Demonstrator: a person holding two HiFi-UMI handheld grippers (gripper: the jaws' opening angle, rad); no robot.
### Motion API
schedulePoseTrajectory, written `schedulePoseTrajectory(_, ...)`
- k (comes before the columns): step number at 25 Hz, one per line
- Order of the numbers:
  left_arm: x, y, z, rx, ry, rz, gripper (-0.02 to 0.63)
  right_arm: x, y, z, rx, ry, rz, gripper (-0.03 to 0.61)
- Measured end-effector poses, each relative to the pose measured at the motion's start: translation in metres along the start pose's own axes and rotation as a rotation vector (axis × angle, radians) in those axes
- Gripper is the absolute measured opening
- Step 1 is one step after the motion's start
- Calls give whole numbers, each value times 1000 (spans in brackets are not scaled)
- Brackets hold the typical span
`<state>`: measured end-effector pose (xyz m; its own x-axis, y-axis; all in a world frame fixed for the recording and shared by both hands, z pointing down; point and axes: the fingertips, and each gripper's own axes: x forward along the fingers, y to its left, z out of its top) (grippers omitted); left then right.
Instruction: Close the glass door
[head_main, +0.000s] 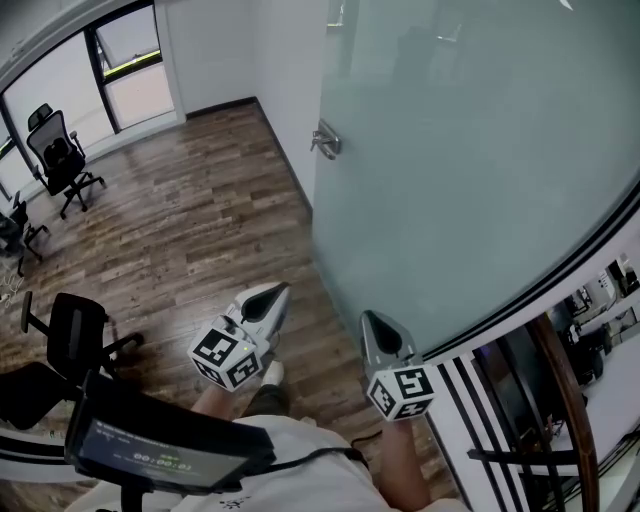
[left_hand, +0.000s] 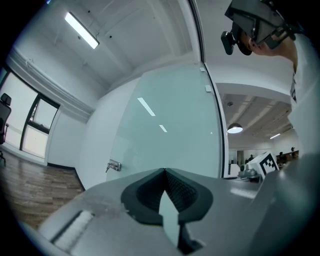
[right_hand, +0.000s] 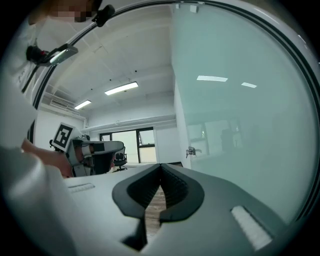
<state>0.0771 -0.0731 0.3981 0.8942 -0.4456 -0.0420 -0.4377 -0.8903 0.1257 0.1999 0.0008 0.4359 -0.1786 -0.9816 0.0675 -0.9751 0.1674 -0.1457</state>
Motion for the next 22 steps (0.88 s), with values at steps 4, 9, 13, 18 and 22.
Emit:
schedulePoseTrajectory(4,30,13,-5,9,7,-21,0,24,-21,-4,-4,8,-9,8)
schedulePoseTrajectory(9,56,47,-10,-4,7,-24,0,58,-47,-1,-5,6,-42,8)
schedulePoseTrajectory(13,75,84,-5,-28,3,-29,0,96,-51,7,-12,16,-52,8)
schedulePoseTrajectory(18,105,133,3,-38,9,-55,0,154,-60,17,-12,33,-65,8)
schedulePoseTrajectory(22,121,176,14,-44,2,-70,0,200,-58,27,-18,36,-76,8)
